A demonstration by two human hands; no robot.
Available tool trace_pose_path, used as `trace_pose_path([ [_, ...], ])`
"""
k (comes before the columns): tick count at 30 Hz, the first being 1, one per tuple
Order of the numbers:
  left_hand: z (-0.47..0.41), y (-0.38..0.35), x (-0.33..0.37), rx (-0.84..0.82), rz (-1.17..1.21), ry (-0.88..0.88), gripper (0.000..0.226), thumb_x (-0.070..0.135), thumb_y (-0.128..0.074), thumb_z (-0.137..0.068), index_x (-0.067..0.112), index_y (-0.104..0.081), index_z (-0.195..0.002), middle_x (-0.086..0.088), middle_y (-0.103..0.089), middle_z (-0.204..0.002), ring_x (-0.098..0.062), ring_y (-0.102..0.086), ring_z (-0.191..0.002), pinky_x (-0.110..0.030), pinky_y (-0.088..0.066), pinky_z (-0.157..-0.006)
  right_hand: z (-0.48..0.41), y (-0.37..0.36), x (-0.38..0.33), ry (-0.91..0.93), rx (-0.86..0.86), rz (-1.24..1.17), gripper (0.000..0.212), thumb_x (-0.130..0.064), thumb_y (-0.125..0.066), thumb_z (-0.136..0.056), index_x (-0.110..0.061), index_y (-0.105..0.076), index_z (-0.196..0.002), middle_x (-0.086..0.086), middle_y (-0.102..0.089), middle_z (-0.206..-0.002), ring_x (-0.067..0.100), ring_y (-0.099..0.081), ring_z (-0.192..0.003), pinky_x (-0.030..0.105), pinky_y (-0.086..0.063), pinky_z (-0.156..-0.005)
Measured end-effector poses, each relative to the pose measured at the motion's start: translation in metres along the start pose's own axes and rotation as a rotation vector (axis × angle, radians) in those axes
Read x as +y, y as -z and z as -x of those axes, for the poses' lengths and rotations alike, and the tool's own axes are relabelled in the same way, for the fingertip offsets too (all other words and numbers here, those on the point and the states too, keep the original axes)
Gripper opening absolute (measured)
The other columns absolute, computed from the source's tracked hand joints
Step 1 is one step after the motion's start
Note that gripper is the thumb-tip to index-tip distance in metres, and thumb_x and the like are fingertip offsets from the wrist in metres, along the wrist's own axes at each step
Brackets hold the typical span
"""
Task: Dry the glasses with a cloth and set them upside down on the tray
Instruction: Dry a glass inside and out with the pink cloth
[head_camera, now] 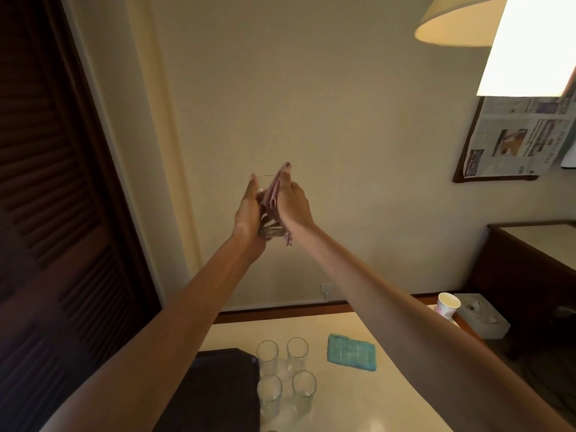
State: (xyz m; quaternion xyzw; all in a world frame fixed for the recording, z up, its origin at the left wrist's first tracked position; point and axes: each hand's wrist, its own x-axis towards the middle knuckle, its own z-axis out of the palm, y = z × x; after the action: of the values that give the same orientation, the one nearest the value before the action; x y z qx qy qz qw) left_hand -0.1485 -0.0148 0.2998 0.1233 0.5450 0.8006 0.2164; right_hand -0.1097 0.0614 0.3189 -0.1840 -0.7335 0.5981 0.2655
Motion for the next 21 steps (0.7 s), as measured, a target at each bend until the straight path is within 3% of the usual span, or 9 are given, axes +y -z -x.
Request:
trace_pose_path([
  [2, 0.001, 0.000, 0.001, 0.033, -0.026, -0.024, 0.065, 0.068, -0.050, -0.097, 0.009, -0.072, -0.114, -0.009, -0.075, -0.090, -0.025, -0.073, -0.076, -0.032, -0.054, -0.063, -0.001, -0.001, 0.003, -0.118, -0.057, -0.088, 0.080, -0.070, -0.020, -0.097, -0.012, -0.075, -0.088, 0.011, -0.076, -0.086, 0.028, -0.074, -0.081, 0.047, -0.058, -0.088],
  [5, -0.003, 0.002, 0.003, 0.093, -0.038, -0.035, 0.091, 0.079, -0.058, -0.081, 0.004, -0.064, -0.132, -0.017, -0.071, -0.107, -0.025, -0.073, -0.081, -0.029, -0.053, -0.057, 0.007, -0.008, 0.011, -0.112, -0.098, -0.040, 0.078, -0.067, -0.018, -0.099, -0.016, -0.072, -0.076, 0.009, -0.074, -0.077, 0.027, -0.073, -0.079, 0.046, -0.058, -0.088],
  [7, -0.004, 0.006, 0.006, 0.103, -0.010, -0.025, 0.087, 0.078, -0.058, -0.083, 0.005, -0.067, -0.129, -0.018, -0.073, -0.105, -0.029, -0.075, -0.092, -0.033, -0.056, -0.066, 0.015, -0.012, 0.017, -0.022, -0.121, 0.050, 0.079, -0.072, -0.015, -0.096, -0.012, -0.067, -0.100, 0.012, -0.073, -0.093, 0.028, -0.071, -0.089, 0.047, -0.055, -0.092],
  [9, -0.006, 0.009, 0.008, 0.100, 0.024, -0.036, 0.063, 0.064, -0.054, -0.098, 0.005, -0.072, -0.112, -0.009, -0.077, -0.084, -0.023, -0.077, -0.078, -0.029, -0.057, -0.060, 0.022, -0.014, 0.020, 0.106, -0.113, 0.097, 0.065, -0.062, -0.021, -0.100, -0.009, -0.048, -0.128, 0.016, -0.065, -0.117, 0.029, -0.067, -0.101, 0.044, -0.054, -0.091],
  [11, -0.011, 0.012, 0.007, 0.065, 0.047, -0.054, 0.057, 0.057, -0.051, -0.103, 0.005, -0.070, -0.116, -0.008, -0.079, -0.092, -0.022, -0.078, -0.085, -0.030, -0.059, -0.065, 0.025, -0.012, 0.020, 0.278, -0.097, 0.147, 0.049, -0.045, -0.031, -0.103, -0.008, -0.033, -0.135, 0.013, -0.059, -0.125, 0.026, -0.064, -0.104, 0.038, -0.052, -0.084],
  [13, -0.009, 0.013, 0.007, 0.043, 0.065, -0.054, 0.058, 0.055, -0.044, -0.106, 0.005, -0.069, -0.123, -0.013, -0.077, -0.110, -0.026, -0.076, -0.098, -0.033, -0.059, -0.075, 0.024, -0.010, 0.014, 0.378, -0.069, 0.178, 0.047, -0.036, -0.038, -0.102, -0.010, -0.025, -0.140, 0.010, -0.058, -0.126, 0.023, -0.064, -0.103, 0.035, -0.050, -0.083],
  [15, -0.006, 0.012, 0.007, 0.021, 0.061, -0.008, 0.060, 0.053, -0.032, -0.110, 0.009, -0.070, -0.122, -0.012, -0.076, -0.109, -0.025, -0.075, -0.092, -0.030, -0.058, -0.066, 0.019, -0.008, 0.009, 0.402, -0.015, 0.207, 0.053, -0.037, -0.040, -0.102, -0.011, -0.020, -0.144, 0.009, -0.059, -0.125, 0.024, -0.064, -0.103, 0.035, -0.051, -0.085],
  [19, 0.000, 0.004, 0.004, 0.036, 0.057, -0.042, 0.066, 0.056, -0.024, -0.110, 0.012, -0.070, -0.128, -0.017, -0.075, -0.119, -0.034, -0.071, -0.110, -0.042, -0.059, -0.076, 0.005, 0.001, -0.003, 0.187, -0.017, 0.049, 0.051, -0.052, -0.040, -0.102, -0.008, -0.040, -0.127, 0.000, -0.062, -0.103, 0.023, -0.066, -0.096, 0.037, -0.053, -0.080],
  [21, 0.000, 0.000, 0.003, 0.040, 0.022, -0.073, 0.066, 0.063, -0.033, -0.106, 0.013, -0.076, -0.112, -0.013, -0.078, -0.103, -0.034, -0.073, -0.098, -0.043, -0.057, -0.076, -0.001, -0.001, -0.005, 0.001, -0.060, -0.048, 0.078, -0.079, -0.032, -0.090, -0.010, -0.054, -0.118, 0.006, -0.069, -0.102, 0.025, -0.070, -0.093, 0.040, -0.055, -0.082],
])
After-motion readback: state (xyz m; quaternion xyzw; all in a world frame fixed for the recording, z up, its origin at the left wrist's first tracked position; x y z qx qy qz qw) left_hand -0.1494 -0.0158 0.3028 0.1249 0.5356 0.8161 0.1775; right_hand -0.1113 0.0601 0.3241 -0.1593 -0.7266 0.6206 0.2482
